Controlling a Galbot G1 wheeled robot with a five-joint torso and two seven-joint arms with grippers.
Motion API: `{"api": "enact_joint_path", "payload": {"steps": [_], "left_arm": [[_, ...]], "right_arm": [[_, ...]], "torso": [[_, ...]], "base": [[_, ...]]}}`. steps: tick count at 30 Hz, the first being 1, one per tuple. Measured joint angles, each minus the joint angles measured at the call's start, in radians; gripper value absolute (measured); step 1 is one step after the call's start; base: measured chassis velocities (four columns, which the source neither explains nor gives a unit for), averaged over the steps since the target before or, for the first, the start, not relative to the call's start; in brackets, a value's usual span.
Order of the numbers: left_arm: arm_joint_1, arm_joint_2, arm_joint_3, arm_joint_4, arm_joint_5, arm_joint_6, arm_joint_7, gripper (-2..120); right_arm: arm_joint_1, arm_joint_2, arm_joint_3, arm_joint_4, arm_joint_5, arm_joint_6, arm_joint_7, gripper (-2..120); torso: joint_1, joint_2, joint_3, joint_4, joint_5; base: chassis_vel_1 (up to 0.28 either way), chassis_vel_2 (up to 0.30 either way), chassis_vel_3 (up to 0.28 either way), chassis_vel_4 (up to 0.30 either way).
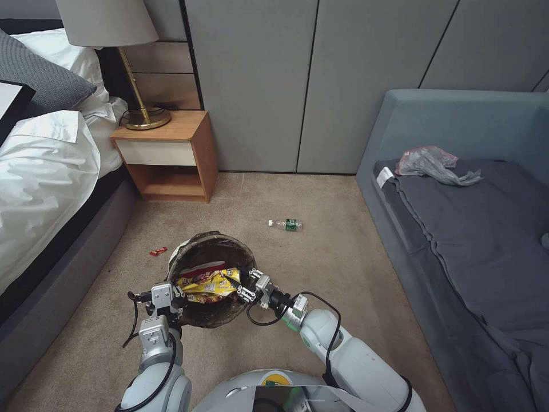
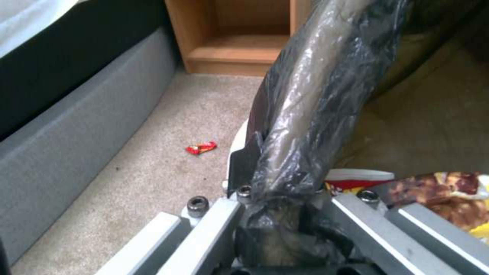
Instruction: Pick up the trash bin, then pick up the garbage from the floor and place it into the trash bin.
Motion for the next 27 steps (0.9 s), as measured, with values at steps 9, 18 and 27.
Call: {"api": "enact_joint_path", "payload": {"steps": [9, 18, 27], "left_arm": [[-0.009, 0.002, -0.004, 0.009, -0.002, 0.002, -0.001, 0], [-0.034, 0.005, -0.022, 0.042, -0.005, 0.003, -0.001, 0], [-0.052, 0.014, -0.045, 0.05, -0.018, 0.002, -0.002, 0]], "right_arm": [[-0.031, -0.013, 0.027, 0.098, -0.006, 0.004, 0.026, 85], [-0.171, 0.0, 0.181, 0.345, -0.031, -0.003, 0.196, 100], [-0.371, 0.096, 0.4, 0.482, -0.101, 0.015, 0.285, 100]], "torso": [[0.0, 0.0, 0.0, 0.0, 0.0002], [0.0, 0.0, 0.0, 0.0, 0.0001], [0.0, 0.0, 0.0, 0.0, 0.0]], "base": [[0.0, 0.0, 0.0, 0.0], [0.0, 0.0, 0.0, 0.0], [0.0, 0.0, 0.0, 0.0]]}}
